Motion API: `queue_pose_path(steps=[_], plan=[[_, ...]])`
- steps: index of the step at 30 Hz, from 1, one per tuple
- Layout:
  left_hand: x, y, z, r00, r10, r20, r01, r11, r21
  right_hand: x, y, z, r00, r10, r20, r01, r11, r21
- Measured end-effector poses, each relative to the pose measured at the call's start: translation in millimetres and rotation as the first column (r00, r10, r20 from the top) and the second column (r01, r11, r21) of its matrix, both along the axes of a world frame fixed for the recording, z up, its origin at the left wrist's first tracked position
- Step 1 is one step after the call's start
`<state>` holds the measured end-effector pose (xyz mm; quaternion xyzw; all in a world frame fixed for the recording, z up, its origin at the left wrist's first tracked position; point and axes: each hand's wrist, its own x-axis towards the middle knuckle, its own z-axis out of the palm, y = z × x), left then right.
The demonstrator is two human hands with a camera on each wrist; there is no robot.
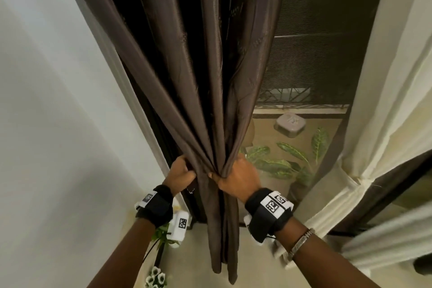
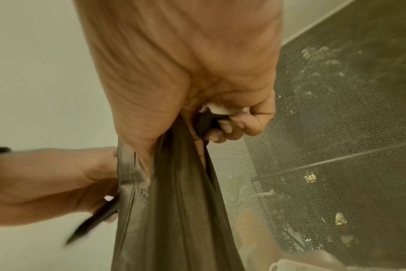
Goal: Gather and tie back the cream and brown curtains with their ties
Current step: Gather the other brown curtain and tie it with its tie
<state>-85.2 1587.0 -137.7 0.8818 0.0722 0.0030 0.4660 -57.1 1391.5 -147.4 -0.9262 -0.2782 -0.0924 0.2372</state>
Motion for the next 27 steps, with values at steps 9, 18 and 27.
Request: queue_pose_path(steps=[9,18,27], plan=[[-49.3,-38.5,1.0,0.929,0.044,0.368,-0.150,0.953,0.263,24.8,18.0,16.9,0.998,-0.054,-0.044,0.047,0.988,-0.148],[-34.3,-39.9,15.7,0.895,-0.332,0.298,0.163,0.866,0.473,8.5,14.5,-1.6,0.994,0.113,-0.014,-0.113,0.993,-0.025],[-13.5,-43.9,-8.8,0.960,-0.163,0.228,0.054,0.907,0.419,18.7,-5.7,2.1,0.912,0.085,-0.401,-0.015,0.984,0.176]])
